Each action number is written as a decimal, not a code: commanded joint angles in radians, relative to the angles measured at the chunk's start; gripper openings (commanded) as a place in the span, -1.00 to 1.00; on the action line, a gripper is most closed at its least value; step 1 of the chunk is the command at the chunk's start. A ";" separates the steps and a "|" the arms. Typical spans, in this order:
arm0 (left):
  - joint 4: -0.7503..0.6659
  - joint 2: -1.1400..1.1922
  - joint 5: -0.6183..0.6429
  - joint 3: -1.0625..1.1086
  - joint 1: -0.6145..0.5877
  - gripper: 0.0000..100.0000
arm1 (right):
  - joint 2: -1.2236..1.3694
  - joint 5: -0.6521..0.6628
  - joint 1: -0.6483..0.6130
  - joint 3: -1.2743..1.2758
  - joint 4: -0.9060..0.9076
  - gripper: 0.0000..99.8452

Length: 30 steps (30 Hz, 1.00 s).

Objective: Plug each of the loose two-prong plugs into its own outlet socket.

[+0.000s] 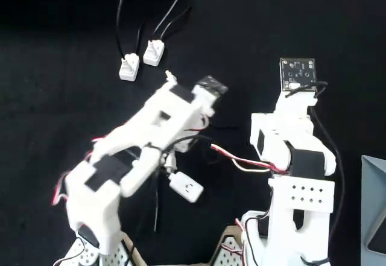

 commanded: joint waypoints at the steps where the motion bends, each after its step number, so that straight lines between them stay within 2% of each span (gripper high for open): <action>1: -0.072 -0.189 0.003 0.125 -0.051 -0.94 | 0.002 0.003 0.014 -0.054 0.005 -0.96; 4: -0.025 -0.293 0.005 0.125 -0.068 -0.85 | 0.002 0.003 0.014 -0.054 0.005 -0.96; 6: 0.000 -0.359 0.008 0.125 -0.082 -0.68 | 0.002 0.003 0.014 -0.054 0.005 -0.96; 10: 0.002 -0.477 0.114 0.133 -0.140 -0.40 | 0.002 0.003 0.014 -0.054 0.005 -0.96; 13: 0.002 -0.549 0.121 0.133 -0.179 -0.39 | 0.007 0.003 0.014 -0.054 0.005 -0.94; 17: 0.040 -0.654 0.123 0.133 -0.222 -0.39 | 0.012 0.003 0.014 -0.047 0.012 -0.80; 22: 0.115 -0.807 0.130 0.145 -0.314 -0.39 | 0.019 0.101 0.006 -0.051 0.009 -0.80; 26: 0.100 -0.939 0.132 0.272 -0.398 -0.39 | 0.127 0.140 -0.051 -0.099 0.012 -0.80; 30: 0.006 -1.073 0.132 0.490 -0.475 -0.39 | 0.321 0.161 -0.173 -0.153 0.003 -0.79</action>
